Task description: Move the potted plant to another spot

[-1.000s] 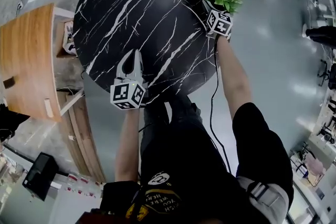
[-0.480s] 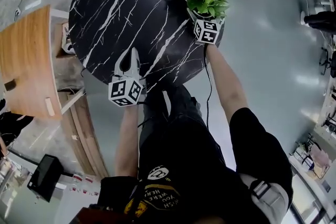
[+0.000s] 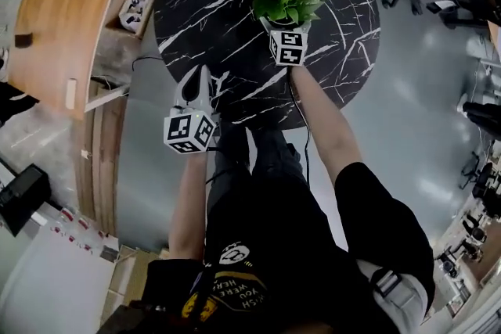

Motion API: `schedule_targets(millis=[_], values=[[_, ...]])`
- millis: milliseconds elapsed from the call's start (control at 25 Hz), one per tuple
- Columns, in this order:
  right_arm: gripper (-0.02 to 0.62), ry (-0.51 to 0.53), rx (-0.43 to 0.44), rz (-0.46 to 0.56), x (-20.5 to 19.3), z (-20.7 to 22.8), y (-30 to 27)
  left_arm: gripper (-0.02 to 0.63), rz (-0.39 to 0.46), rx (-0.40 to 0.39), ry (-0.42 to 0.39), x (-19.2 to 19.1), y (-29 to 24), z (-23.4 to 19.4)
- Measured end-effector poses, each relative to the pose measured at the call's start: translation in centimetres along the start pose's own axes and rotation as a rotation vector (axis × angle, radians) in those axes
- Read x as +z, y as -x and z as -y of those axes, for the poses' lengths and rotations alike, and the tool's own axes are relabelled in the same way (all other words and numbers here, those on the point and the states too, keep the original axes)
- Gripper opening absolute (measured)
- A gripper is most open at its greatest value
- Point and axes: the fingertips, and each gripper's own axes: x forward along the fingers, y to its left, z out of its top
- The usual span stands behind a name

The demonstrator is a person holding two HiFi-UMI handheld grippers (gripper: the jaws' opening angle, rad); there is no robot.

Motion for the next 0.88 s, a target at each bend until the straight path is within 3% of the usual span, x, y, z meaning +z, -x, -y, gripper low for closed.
schedule_targets(millis=[200,440,680,880], values=[[0.515,0.095,0.183,0.014,0.9,-12.4,-2.9,0.003,0.057,0.128,0.047,0.6,4.4,-4.3],[0.515,0.155,0.302,0.033,1.6,-23.2,-4.7,0.003,0.107,0.222,0.083,1.1,8.5,-8.0],[0.514,0.198,0.373,0.025,1.5,-28.8,-4.8,0.003,0.129,0.265,0.112,0.8,10.6,-10.1],[0.514,0.211,0.380,0.030,1.3,-29.0,-4.1,0.003,0.139,0.241,0.111,1.4,10.7,-10.0]])
